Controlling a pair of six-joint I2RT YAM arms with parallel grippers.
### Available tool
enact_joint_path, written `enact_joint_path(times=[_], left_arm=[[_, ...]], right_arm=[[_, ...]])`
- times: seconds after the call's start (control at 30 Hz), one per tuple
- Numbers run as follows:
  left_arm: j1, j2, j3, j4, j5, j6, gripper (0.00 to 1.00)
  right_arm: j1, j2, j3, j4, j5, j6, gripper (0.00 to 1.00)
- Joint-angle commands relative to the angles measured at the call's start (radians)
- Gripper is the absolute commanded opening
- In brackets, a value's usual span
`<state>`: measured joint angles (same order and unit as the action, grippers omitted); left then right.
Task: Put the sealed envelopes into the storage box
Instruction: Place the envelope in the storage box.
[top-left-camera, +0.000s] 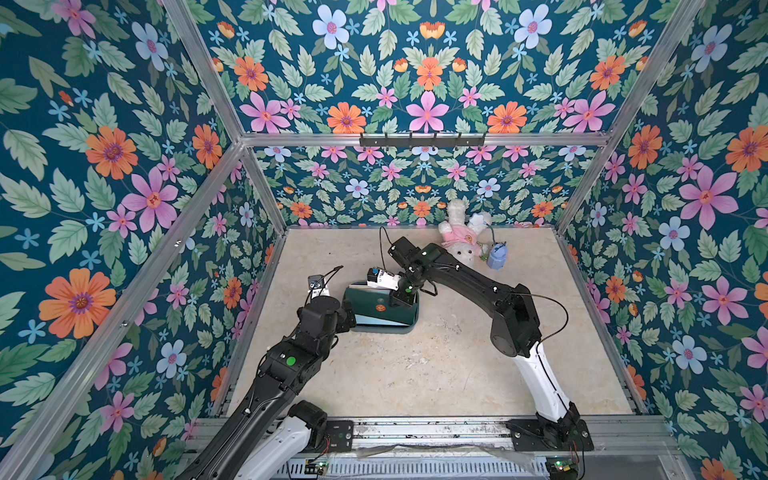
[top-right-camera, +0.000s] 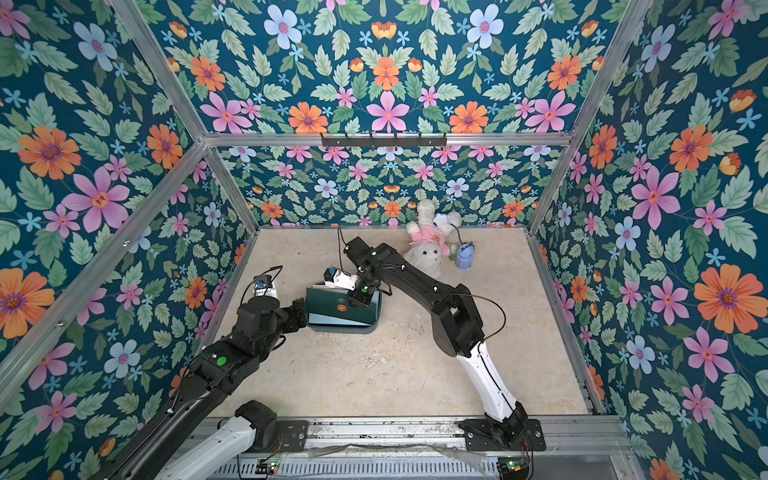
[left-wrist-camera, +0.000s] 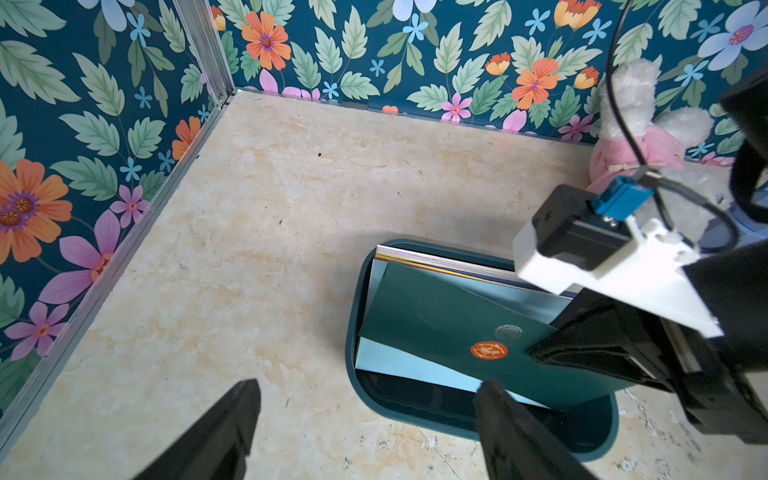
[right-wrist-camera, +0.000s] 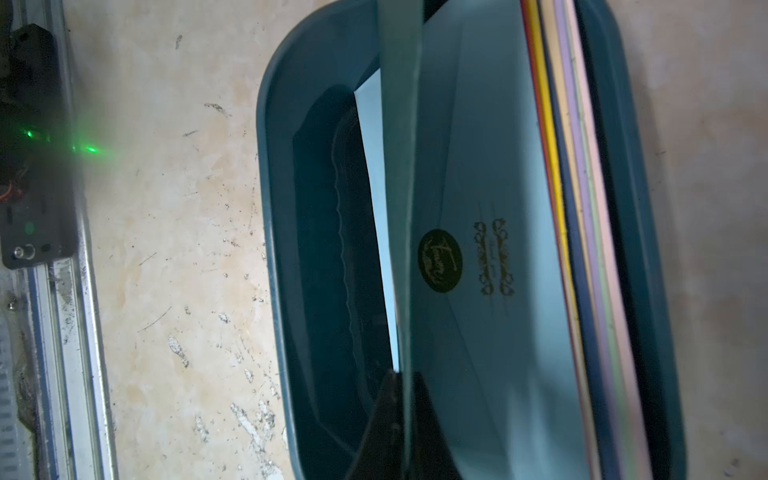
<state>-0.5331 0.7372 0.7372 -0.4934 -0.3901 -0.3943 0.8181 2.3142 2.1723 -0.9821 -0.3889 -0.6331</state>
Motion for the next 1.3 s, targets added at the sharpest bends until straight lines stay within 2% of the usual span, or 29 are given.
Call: enact_joint_path(times=[0.0,0.17,0.53,0.57,0.63,0.73,1.0,1.13,1.2,1.27], left_arm=[[-0.001,0.002,0.004,0.006,0.000,-0.002,0.87],[-0.001,0.011,0.005,0.007,0.001,-0.002,0.87],[-0.001,0.024,0.005,0.007,0.003,-0.004,0.87],[-0.001,0.025,0.006,0.008,0.005,-0.003,0.87],[-0.001,0.027,0.007,0.009,0.005,-0.004,0.87],[-0.001,0.032,0.005,0.010,0.005,-0.007,0.87],[-0.001,0.048,0.002,0.038,0.014,-0.027,0.87],[-0.001,0.072,-0.004,0.073,0.016,-0.054,0.87],[-0.001,0.090,-0.015,0.110,-0.001,-0.064,0.87],[0.002,0.119,-0.032,0.181,-0.045,-0.061,0.87]], right_arm=[[-0.001,-0.001,0.023,-0.045,-0.019,-0.035,0.00],[0.003,0.003,0.038,-0.097,-0.025,-0.094,0.00],[0.026,0.020,-0.015,-0.060,0.040,-0.123,0.00],[0.025,0.020,-0.015,-0.046,0.041,-0.122,0.07],[0.026,0.018,-0.015,0.008,0.098,-0.065,0.24],[0.020,0.011,-0.001,0.042,0.150,-0.039,0.35],[-0.037,-0.056,-0.016,0.174,0.116,0.088,0.39],[-0.059,-0.114,-0.133,0.326,0.113,0.193,0.37],[-0.078,-0.154,-0.194,0.403,0.076,0.277,0.31],[-0.112,-0.236,-0.337,0.565,0.025,0.410,0.28]])
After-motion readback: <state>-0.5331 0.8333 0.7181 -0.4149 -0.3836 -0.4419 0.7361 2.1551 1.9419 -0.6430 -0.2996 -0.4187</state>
